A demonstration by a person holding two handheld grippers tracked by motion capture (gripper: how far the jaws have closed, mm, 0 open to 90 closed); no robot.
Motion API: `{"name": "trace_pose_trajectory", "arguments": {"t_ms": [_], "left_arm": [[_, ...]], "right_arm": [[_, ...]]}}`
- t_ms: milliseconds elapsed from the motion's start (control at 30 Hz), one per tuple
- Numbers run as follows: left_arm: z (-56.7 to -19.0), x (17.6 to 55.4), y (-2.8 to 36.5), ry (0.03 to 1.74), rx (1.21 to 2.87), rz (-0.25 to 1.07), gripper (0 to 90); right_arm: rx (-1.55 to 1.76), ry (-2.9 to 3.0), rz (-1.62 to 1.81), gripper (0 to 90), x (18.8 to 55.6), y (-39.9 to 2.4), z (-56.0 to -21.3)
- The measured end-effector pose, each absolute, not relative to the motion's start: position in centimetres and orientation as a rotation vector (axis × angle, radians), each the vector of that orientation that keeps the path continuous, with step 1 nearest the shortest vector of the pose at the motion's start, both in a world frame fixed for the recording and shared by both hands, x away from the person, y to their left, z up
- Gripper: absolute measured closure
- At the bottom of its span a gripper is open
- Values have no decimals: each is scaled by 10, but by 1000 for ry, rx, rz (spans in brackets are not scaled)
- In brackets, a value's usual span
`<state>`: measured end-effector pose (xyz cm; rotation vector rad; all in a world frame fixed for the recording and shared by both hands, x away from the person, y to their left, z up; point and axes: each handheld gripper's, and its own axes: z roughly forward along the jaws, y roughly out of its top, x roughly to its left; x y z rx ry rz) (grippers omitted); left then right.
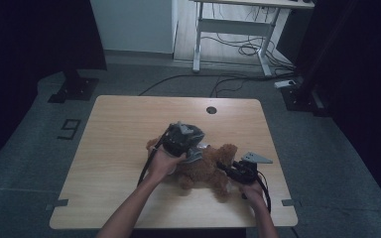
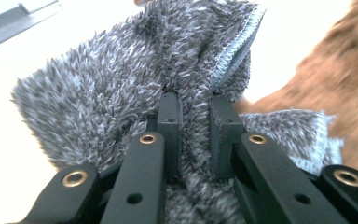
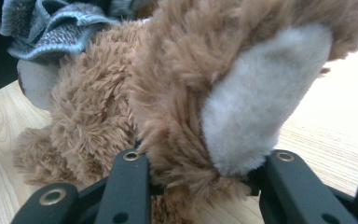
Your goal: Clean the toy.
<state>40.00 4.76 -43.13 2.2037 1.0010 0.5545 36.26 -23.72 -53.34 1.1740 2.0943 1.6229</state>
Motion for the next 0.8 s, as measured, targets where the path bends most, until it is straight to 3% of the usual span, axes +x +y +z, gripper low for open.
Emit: {"name": "trace_pose_trajectory", "arguments": {"t_ms": [233,467,633,800], "left_arm": [[-424,389,100,1052,2118,569,770],[-421,383,119,1048,2088,556,767],[-409,370,95,943,2069,494,767],[-397,357,43,804,2099,421,762]], "right_arm": [[1176,2094,1615,646,362,-236,-533],[1180,2096,1615,646,362,-236,-534],[1188,2098,1611,646,363,-237,-535],[1198,2099,1612,646,362,-237,-535]]}}
